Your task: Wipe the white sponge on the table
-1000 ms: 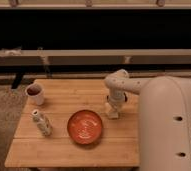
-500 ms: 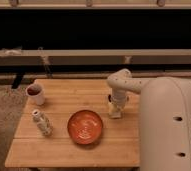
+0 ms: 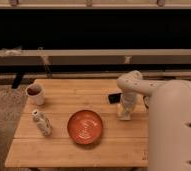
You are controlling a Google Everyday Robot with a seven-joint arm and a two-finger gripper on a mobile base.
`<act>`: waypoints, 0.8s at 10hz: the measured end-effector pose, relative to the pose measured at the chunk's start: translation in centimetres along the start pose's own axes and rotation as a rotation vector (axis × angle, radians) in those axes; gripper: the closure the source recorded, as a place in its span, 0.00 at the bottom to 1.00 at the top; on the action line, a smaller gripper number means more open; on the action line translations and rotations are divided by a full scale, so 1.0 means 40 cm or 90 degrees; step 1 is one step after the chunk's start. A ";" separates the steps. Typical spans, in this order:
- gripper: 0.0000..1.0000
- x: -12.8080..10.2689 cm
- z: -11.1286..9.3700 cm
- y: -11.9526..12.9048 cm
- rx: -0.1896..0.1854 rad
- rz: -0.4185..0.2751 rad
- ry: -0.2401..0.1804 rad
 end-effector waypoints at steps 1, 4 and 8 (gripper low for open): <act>1.00 0.039 0.004 -0.040 0.001 0.007 0.003; 1.00 0.197 0.018 -0.137 -0.007 0.017 0.022; 1.00 0.288 0.019 -0.095 -0.031 -0.025 0.035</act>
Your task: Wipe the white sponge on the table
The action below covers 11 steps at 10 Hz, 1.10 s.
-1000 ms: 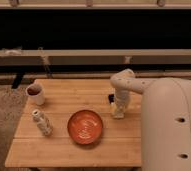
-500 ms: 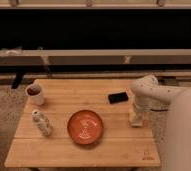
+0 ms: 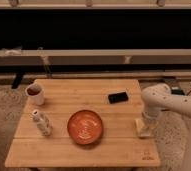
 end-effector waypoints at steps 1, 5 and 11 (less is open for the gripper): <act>1.00 0.003 -0.004 0.043 -0.007 -0.021 0.000; 0.99 -0.058 -0.029 0.246 -0.026 -0.095 0.000; 0.44 -0.197 -0.070 0.379 -0.002 -0.167 -0.033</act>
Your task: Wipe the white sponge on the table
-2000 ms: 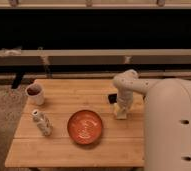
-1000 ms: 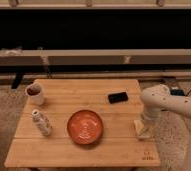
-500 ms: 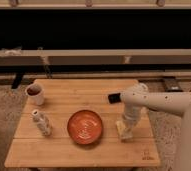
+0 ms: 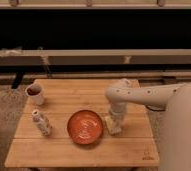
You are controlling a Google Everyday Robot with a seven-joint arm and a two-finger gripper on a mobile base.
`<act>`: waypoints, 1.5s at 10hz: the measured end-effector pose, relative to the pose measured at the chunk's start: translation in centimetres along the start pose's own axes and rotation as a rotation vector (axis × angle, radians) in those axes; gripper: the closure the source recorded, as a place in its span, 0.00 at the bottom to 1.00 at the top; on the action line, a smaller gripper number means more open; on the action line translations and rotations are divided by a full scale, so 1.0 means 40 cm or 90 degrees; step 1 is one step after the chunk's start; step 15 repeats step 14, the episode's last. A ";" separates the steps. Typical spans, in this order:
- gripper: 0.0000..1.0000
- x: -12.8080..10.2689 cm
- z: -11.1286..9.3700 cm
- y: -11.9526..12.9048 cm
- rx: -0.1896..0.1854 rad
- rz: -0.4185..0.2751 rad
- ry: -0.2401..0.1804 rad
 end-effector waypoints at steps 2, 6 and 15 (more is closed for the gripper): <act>0.24 -0.063 -0.014 -0.056 0.022 0.010 -0.017; 0.20 -0.120 -0.031 -0.131 0.045 0.026 -0.047; 0.20 -0.077 -0.148 -0.192 -0.030 -0.021 -0.134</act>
